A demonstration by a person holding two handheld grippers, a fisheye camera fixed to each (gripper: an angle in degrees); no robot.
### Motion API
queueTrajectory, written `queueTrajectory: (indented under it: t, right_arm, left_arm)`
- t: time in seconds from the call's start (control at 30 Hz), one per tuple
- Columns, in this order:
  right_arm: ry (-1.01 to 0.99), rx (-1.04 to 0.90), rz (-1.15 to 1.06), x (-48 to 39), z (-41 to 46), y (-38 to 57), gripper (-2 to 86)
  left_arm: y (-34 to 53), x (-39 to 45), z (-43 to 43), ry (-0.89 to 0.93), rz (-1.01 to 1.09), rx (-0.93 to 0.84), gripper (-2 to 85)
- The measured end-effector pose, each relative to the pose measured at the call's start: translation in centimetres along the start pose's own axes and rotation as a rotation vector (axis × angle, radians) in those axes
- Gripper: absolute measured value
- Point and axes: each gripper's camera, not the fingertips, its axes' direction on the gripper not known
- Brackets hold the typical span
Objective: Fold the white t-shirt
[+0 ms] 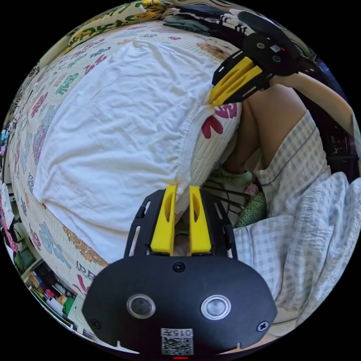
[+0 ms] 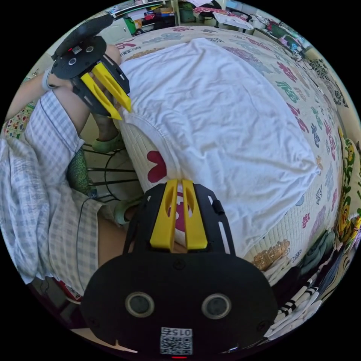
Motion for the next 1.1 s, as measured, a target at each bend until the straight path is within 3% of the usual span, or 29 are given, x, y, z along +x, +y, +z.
queueTrajectory:
  t: [0.23, 0.73, 0.83, 1.1]
  right_arm:
    - [0.08, -0.017, -0.058, -0.3, -0.5, -0.4, 3.6]
    - [-0.029, -0.013, 0.004, 0.6, -3.1, -0.2, 8.7]
    - [0.063, -0.009, 0.004, 0.1, -3.5, 0.1, 6.9]
    - [0.019, 0.025, 0.094, 1.5, -7.6, 2.0, -0.6]
  left_arm:
    - [-2.8, 1.5, -1.9, -0.051, 0.058, -0.007, 4.0]
    - [-4.7, 4.4, -3.9, -0.106, 0.057, -0.006, 4.0]
    - [-4.3, 4.9, -4.1, -0.11, 0.043, 0.012, 3.2]
    - [-2.1, 5.2, -7.7, 0.021, -0.03, 0.1, 1.3]
